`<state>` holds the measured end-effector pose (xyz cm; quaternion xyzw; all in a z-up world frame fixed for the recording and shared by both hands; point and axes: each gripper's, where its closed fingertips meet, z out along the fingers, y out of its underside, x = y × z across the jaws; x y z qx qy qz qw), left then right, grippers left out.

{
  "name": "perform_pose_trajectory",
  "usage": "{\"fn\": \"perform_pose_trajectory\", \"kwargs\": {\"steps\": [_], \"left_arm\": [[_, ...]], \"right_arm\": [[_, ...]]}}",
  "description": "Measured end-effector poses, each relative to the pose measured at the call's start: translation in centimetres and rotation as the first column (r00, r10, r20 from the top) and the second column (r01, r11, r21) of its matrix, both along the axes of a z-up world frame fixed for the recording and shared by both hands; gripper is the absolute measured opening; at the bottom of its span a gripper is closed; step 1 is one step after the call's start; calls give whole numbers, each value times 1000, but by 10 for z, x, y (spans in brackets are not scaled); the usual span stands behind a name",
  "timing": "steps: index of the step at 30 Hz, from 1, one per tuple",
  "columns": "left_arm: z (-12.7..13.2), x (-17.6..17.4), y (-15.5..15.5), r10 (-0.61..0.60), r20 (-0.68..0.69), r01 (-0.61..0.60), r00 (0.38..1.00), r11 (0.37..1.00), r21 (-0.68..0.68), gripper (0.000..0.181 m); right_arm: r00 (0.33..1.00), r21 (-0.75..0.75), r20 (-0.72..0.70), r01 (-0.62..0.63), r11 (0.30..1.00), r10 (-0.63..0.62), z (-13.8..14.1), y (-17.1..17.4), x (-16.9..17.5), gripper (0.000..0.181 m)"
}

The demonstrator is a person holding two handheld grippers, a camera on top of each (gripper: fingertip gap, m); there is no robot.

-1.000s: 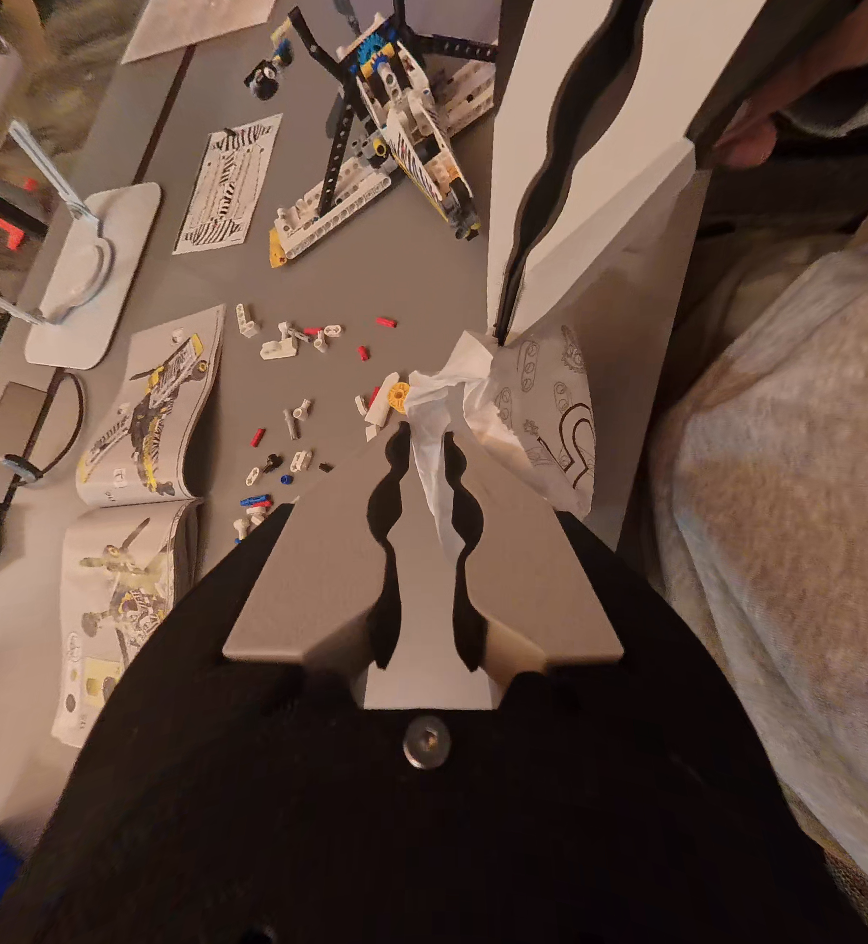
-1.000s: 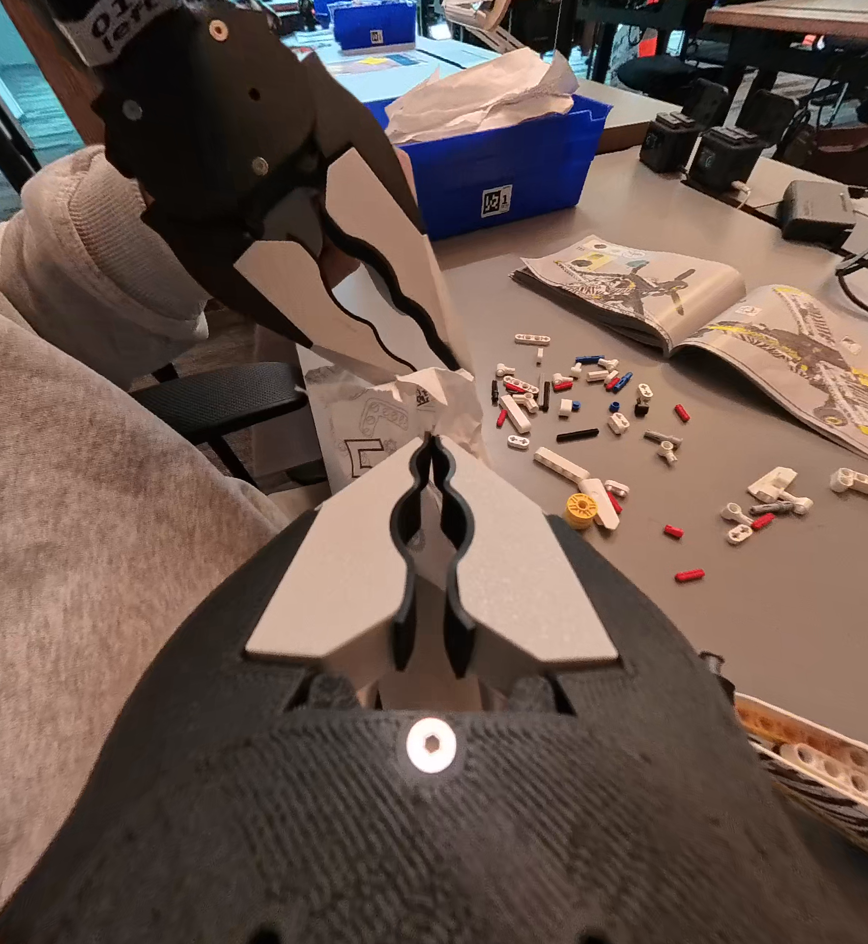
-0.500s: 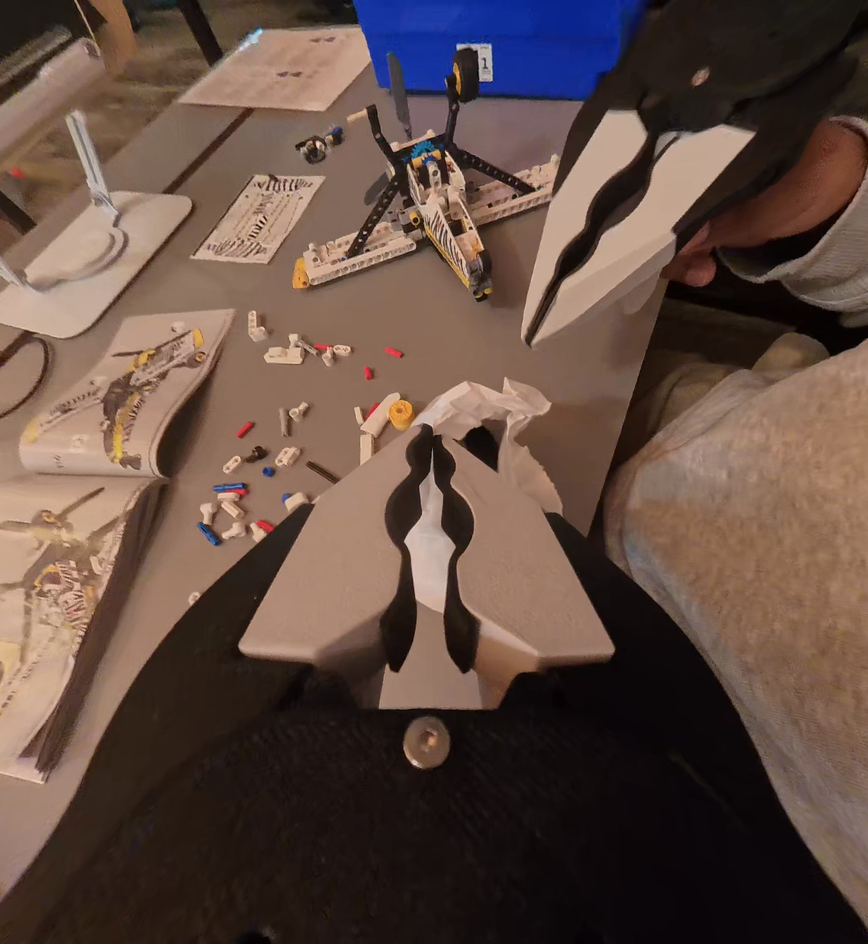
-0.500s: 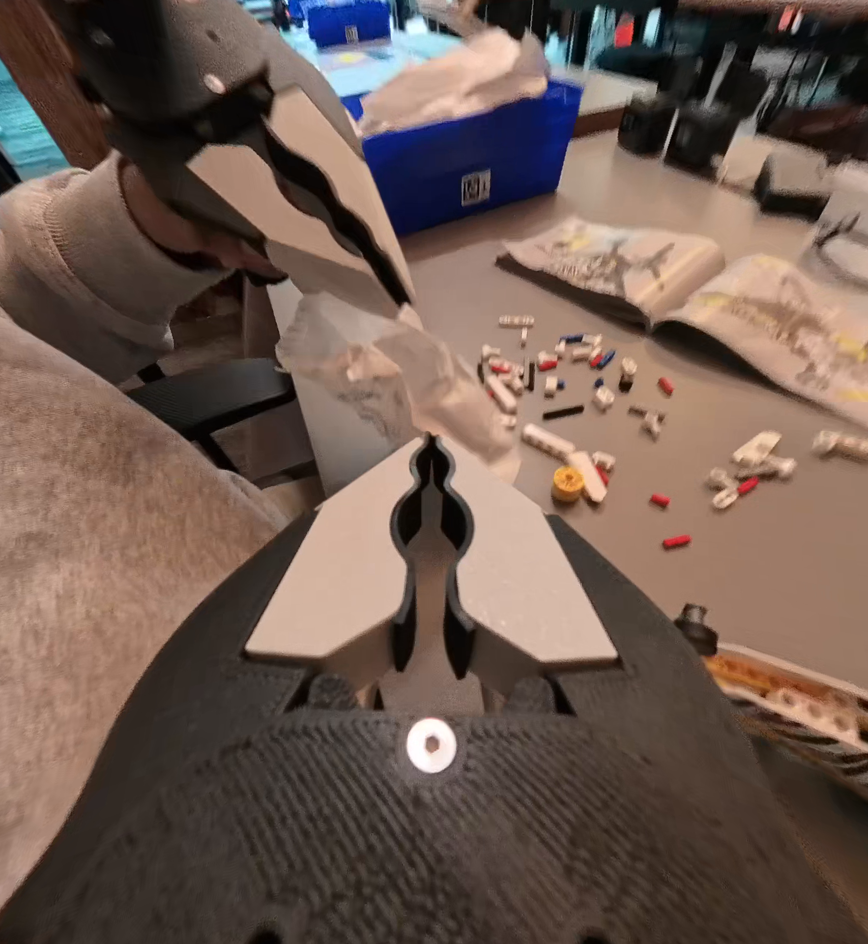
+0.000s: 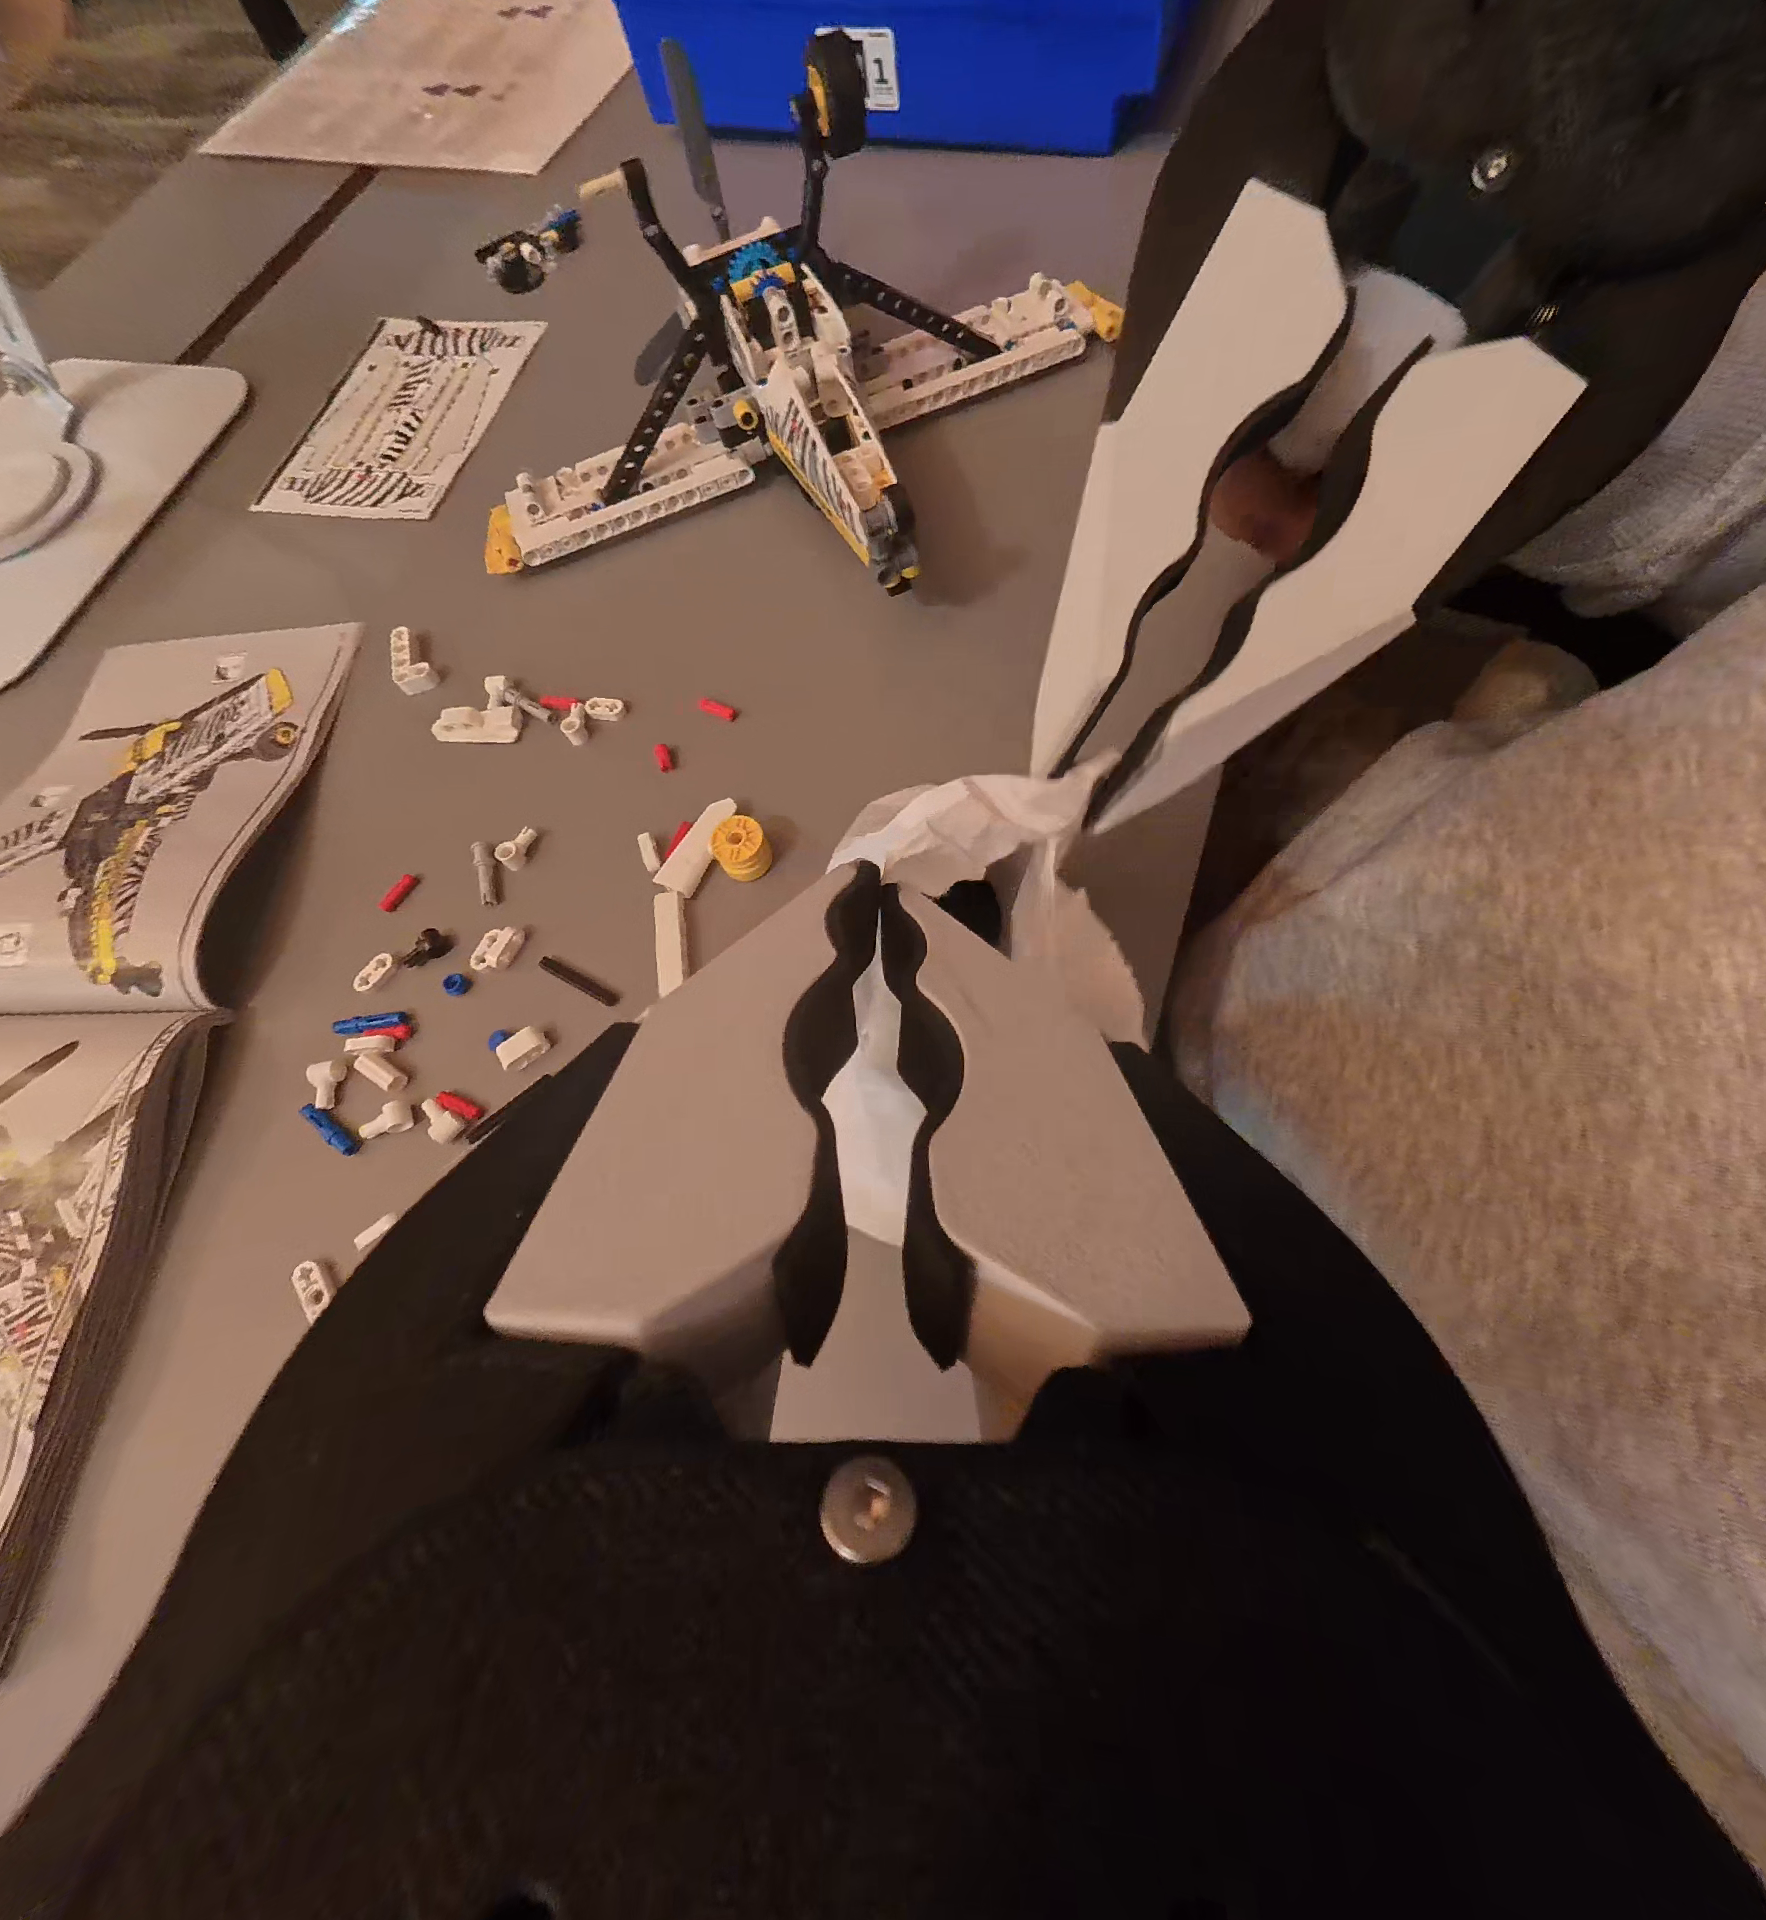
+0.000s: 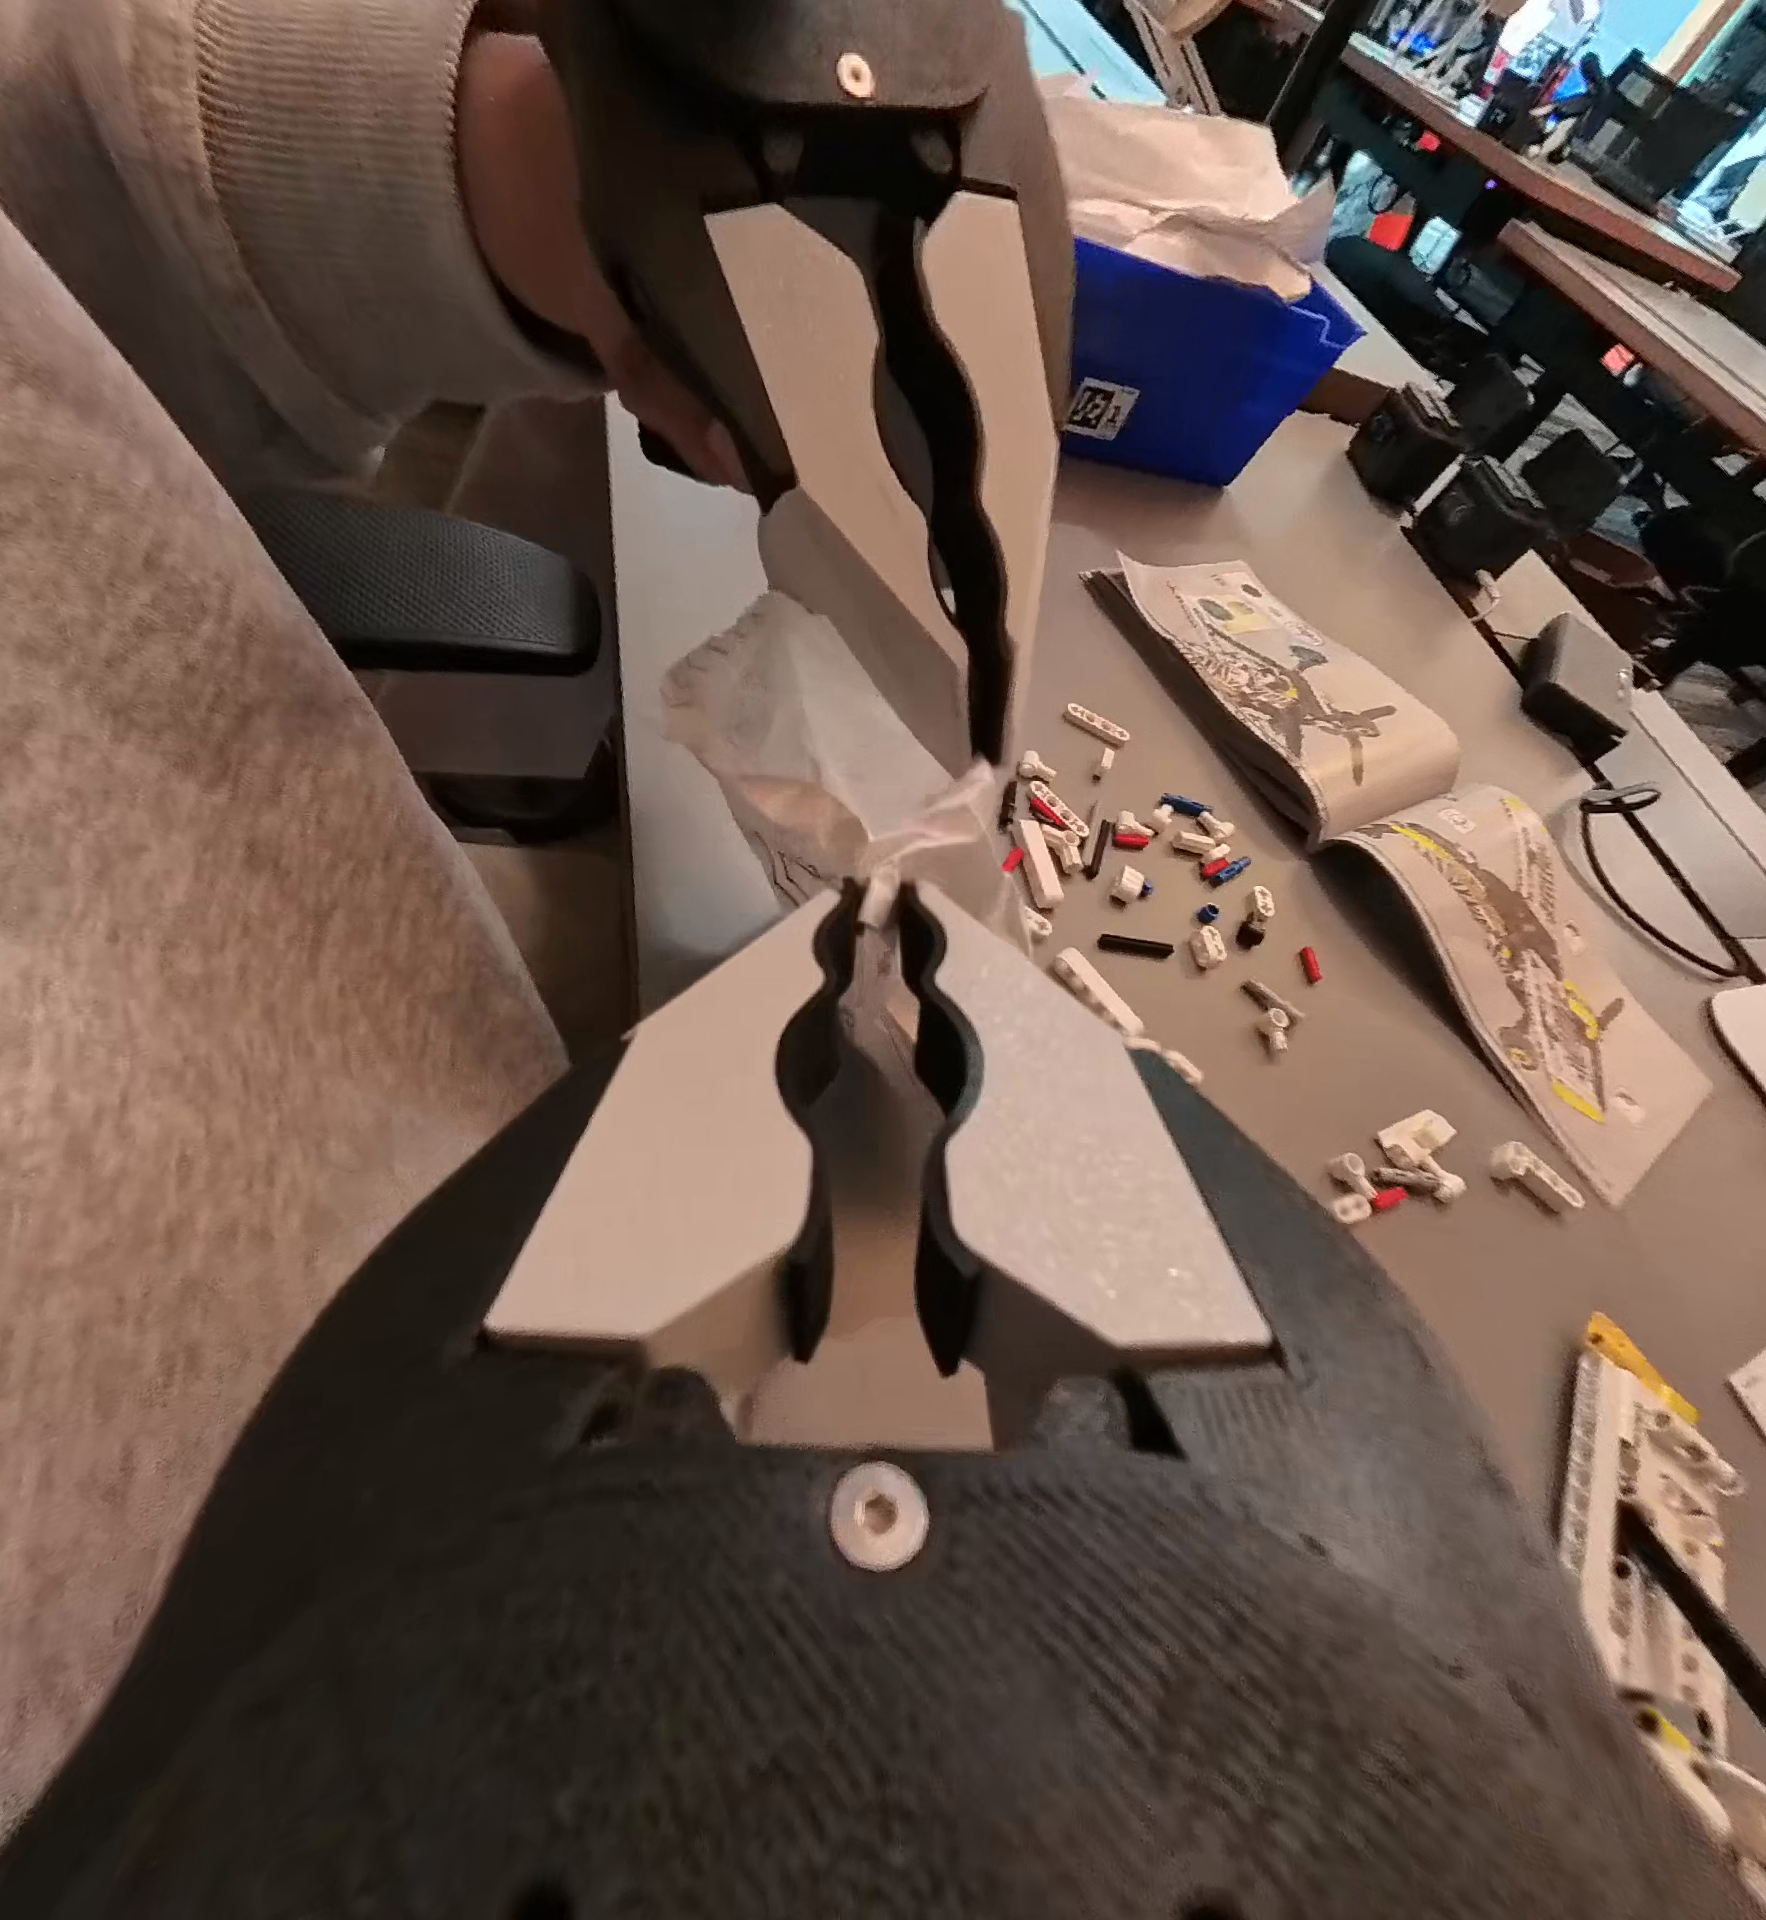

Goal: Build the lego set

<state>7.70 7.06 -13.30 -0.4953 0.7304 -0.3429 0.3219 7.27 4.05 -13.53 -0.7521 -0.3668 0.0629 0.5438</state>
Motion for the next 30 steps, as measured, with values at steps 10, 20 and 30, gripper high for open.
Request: {"fn": "perform_pose_trajectory", "kwargs": {"steps": [10, 20, 30], "left_arm": [[14, 1, 5, 84, 84, -76, 993, 992, -100, 7], [7, -17, -20, 103, -67, -104, 992, 994, -17, 48], [-9, -9, -7, 96, -107, -102, 990, 994, -50, 0]], "right_arm": [[963, 9, -263, 61, 998, -56, 21, 3, 14, 2], [937, -11, -346, 48, 999, -49, 32, 9, 11, 2], [923, -30, -377, 72, 997, -78, 31, 4, 18, 42]]}}
